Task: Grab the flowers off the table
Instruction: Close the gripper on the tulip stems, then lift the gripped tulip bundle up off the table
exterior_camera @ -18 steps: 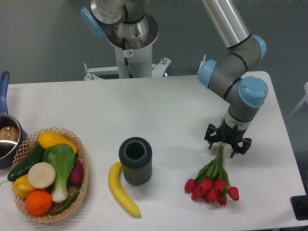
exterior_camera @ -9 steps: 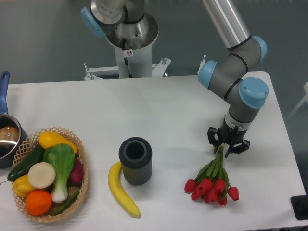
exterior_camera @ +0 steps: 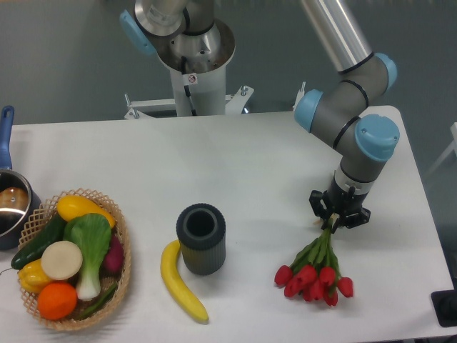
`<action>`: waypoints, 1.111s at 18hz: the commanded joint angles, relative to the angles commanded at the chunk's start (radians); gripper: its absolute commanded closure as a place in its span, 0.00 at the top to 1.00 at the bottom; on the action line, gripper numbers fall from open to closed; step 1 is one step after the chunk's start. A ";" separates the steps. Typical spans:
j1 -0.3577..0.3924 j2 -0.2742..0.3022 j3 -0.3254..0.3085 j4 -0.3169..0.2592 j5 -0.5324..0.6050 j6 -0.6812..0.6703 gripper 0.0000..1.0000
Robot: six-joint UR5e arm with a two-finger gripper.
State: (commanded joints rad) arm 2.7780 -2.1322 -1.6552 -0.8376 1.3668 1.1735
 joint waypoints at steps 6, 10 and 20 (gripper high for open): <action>0.002 0.020 0.037 0.000 -0.002 -0.003 0.23; 0.002 0.067 0.043 0.000 -0.002 -0.002 0.22; 0.003 0.075 0.043 0.000 0.000 0.002 0.19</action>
State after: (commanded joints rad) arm 2.7811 -2.0571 -1.6122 -0.8376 1.3668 1.1750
